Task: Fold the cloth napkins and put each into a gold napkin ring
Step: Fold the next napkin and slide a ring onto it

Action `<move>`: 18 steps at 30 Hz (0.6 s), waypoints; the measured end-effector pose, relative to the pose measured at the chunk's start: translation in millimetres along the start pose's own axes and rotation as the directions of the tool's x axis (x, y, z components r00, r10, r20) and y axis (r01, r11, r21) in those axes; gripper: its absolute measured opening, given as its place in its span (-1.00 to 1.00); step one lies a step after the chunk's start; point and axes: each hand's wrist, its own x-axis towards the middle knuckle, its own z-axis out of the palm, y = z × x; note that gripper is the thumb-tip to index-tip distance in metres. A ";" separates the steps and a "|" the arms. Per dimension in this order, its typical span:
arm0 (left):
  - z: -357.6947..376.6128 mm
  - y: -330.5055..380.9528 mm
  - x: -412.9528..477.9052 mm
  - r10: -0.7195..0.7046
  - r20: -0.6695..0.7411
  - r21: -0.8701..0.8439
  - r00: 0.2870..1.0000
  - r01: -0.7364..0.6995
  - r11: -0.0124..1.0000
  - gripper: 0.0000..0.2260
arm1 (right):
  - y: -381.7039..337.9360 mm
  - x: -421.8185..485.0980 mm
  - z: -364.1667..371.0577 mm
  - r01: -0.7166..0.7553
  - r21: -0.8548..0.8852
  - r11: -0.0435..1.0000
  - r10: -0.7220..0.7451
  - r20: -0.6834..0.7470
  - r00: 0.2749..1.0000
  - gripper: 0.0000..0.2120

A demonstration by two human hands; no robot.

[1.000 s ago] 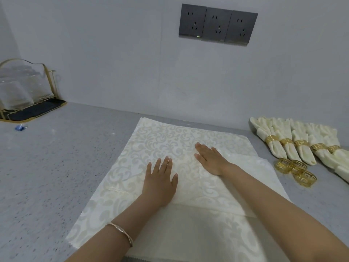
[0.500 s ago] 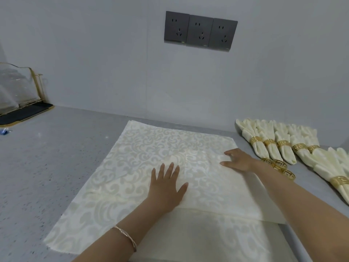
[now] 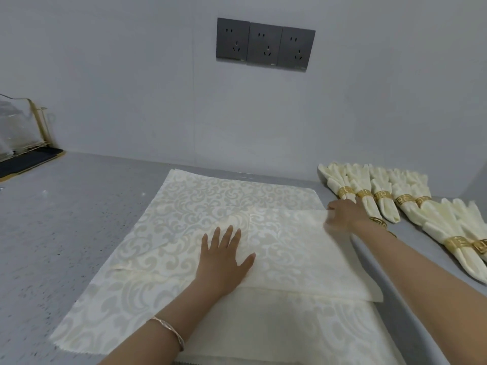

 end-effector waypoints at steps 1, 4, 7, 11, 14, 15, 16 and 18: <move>0.3 -0.3 0.7 0.004 0.004 0.000 1.000 -0.004 1.000 -0.39 | 3.8 -8.1 -2.6 0.000 0.049 0.999 0.003 -0.076 0.997 -0.90; 0.8 -0.9 1.5 0.038 0.011 -0.005 0.999 -0.038 0.999 -0.45 | -3.4 -42.4 -7.4 0.061 0.306 0.950 0.036 -0.302 0.952 -0.89; 2.3 -1.6 2.4 0.112 -0.002 -0.018 0.994 -0.112 0.994 -0.48 | -42.1 -90.0 1.5 0.239 0.548 0.802 0.010 -0.412 0.911 -0.84; 1.8 -3.1 2.4 0.158 0.005 -0.038 0.987 -0.158 0.987 -0.40 | -99.5 -145.4 35.7 0.348 0.616 0.706 -0.134 -0.367 0.921 -0.74; -2.1 -2.6 -0.3 0.161 0.015 -0.088 0.987 -0.159 0.983 -0.55 | -119.6 -162.8 57.5 0.448 0.517 0.730 -0.282 -0.369 0.886 -0.70; -3.8 -2.0 -1.3 0.164 0.019 -0.099 0.986 -0.161 0.982 -0.55 | -121.8 -164.2 61.2 0.459 0.495 0.737 -0.299 -0.370 0.879 -0.71; -4.4 -2.7 -2.5 0.167 0.024 -0.101 0.986 -0.163 0.981 -0.55 | -122.8 -164.3 63.9 0.465 0.483 0.742 -0.312 -0.366 0.877 -0.71; -4.9 -2.8 -3.3 0.174 0.029 -0.107 0.984 -0.170 0.980 -0.56 | -121.6 -163.8 67.5 0.481 0.458 0.748 -0.356 -0.335 0.872 -0.69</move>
